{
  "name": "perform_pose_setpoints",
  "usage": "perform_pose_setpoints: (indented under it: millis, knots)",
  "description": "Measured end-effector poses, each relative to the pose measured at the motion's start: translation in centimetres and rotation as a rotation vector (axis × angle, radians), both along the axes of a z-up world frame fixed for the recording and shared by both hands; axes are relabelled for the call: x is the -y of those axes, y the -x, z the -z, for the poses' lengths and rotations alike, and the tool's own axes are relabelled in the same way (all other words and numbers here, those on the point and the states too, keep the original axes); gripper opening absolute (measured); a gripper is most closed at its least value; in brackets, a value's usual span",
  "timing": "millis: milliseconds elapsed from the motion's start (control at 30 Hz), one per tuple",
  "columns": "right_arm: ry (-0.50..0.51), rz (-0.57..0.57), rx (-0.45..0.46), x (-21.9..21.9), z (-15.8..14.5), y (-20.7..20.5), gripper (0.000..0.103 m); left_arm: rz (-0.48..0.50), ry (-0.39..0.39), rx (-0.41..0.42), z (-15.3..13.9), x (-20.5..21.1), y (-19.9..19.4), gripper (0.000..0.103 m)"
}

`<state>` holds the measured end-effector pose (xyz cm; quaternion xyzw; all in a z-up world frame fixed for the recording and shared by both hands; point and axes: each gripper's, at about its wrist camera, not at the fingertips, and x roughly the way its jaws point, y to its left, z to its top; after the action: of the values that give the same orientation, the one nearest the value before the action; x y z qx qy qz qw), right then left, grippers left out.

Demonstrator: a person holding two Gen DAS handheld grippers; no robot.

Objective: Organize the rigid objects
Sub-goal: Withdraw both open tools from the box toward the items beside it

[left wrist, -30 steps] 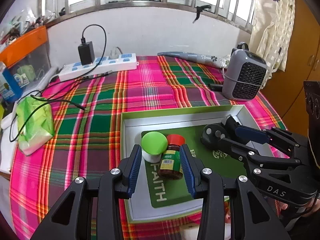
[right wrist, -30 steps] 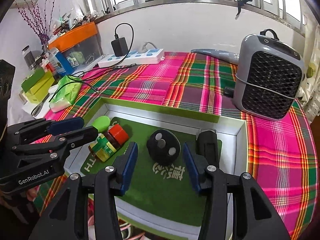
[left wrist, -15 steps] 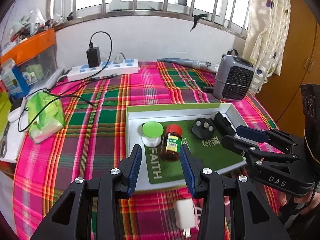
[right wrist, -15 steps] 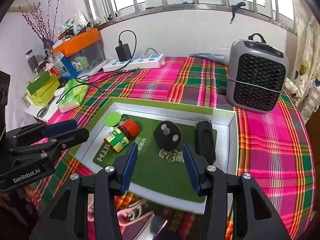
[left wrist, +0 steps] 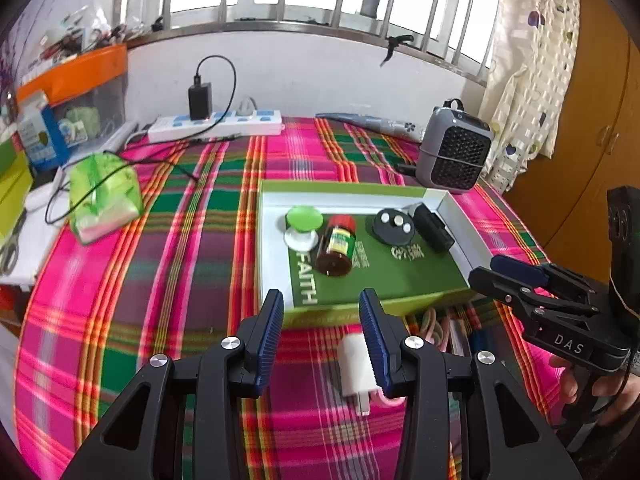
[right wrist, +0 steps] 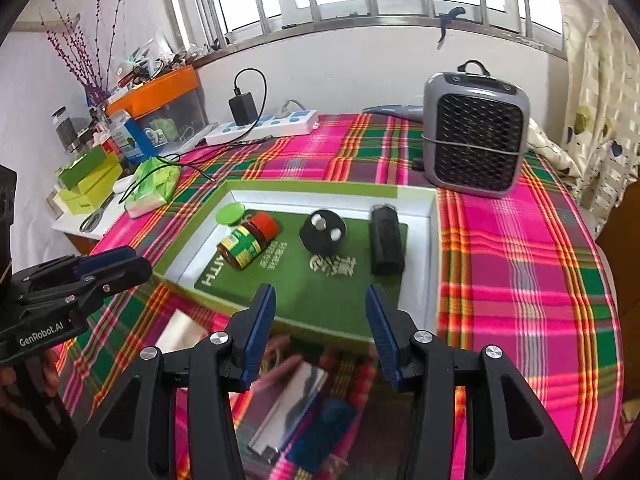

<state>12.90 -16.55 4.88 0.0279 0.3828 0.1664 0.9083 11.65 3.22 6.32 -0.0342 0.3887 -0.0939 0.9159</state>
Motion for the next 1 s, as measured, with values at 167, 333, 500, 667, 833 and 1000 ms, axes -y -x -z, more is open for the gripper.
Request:
perform_pose_setpoints:
  millis: [167,333,500,667,833,1000]
  knots:
    - [0.006,0.011,-0.018,0.4,0.7,1.2,0.048,0.0,0.011,-0.015,0.8,-0.2,1.0,0.039]
    - [0.019,0.041,-0.045,0.9,1.6,2.4,0.048,-0.005,0.029,-0.028,1.5,-0.6,1.9,0.039]
    - [0.062,0.062,-0.069,1.1,2.5,3.5,0.048,-0.004,0.041,-0.037,2.2,-0.9,2.4,0.039]
    - [0.079,0.072,-0.095,0.9,3.1,4.1,0.048,-0.004,0.061,-0.036,2.4,-1.1,2.9,0.039]
    - [0.107,0.061,-0.112,0.2,3.6,4.2,0.048,0.007,0.066,-0.039,2.6,-0.8,3.2,0.039]
    - [0.131,0.066,-0.107,-0.2,3.6,4.2,0.048,0.02,0.069,-0.045,2.7,-0.5,3.1,0.039]
